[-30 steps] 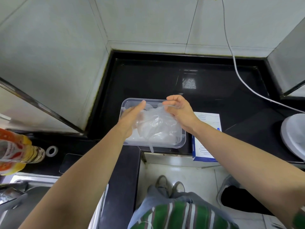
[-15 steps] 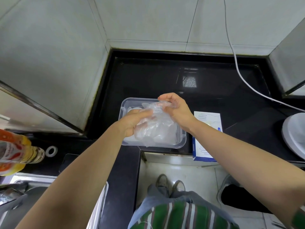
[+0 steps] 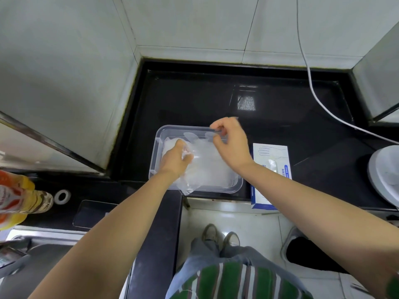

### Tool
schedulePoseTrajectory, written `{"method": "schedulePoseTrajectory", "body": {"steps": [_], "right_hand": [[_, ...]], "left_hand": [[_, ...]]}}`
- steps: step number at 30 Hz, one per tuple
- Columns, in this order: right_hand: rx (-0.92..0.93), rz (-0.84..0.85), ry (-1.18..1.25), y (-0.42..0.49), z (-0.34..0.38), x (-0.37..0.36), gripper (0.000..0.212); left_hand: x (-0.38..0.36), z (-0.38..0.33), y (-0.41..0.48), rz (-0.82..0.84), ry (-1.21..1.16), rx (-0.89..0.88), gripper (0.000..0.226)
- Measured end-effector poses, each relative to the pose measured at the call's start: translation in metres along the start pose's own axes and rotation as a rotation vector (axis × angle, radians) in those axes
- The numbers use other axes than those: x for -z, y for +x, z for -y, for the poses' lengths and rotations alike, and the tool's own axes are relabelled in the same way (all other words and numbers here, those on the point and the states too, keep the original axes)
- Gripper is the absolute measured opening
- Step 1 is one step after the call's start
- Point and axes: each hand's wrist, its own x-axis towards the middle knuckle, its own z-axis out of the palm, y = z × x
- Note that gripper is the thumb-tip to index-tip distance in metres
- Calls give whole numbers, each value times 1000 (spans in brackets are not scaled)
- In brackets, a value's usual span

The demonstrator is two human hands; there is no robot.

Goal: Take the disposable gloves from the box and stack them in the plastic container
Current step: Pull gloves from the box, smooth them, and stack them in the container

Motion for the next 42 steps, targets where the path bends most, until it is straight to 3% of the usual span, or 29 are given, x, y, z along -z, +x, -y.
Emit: {"method": "schedulePoseTrajectory", "body": {"steps": [2,5,10,13,15,17,19,20,23,27,34,37,39,42], "right_hand": [[-58,219,23,-5,2,-10,15],[-335,585,-185,-11,-13,-29,19],[-552,750,-280,-12,-33,-41,52],[-556,787,-334,-11,-37,-49,67],[-553,818,-377,-11,-38,-53,74],[-555,847,-435,-11,-40,-56,65],[-578,856,-478,-10,-41,-57,37],[-595,849,-475,-10,-41,-57,39],[-604,828,-378,-9,-45,-54,84],[-591,816,-357,-11,-47,-55,101],[-553,850,-487,-17,-51,-63,114],[-558,882,-490,-16,-51,-63,117],[-569,923,-462,-13,-47,-59,116],[-504,908,-415,-5,-33,-48,89]], "left_hand": [[-4,-2,0,14,77,-5,18],[-9,-1,4,37,171,-25,27],[-4,-4,1,-5,218,-39,45],[1,-12,-3,-254,524,-221,49],[0,-26,-7,-383,565,-395,42],[-8,-44,-9,-265,450,-460,28],[-19,-55,-4,-6,364,-299,20],[-22,-55,0,129,366,-170,24],[-25,-34,10,395,443,75,49],[-19,1,12,287,513,138,84],[-23,13,16,354,526,165,99],[-19,9,11,292,568,137,93],[-16,3,5,237,615,106,78],[-8,-11,-3,112,650,71,41]]}}
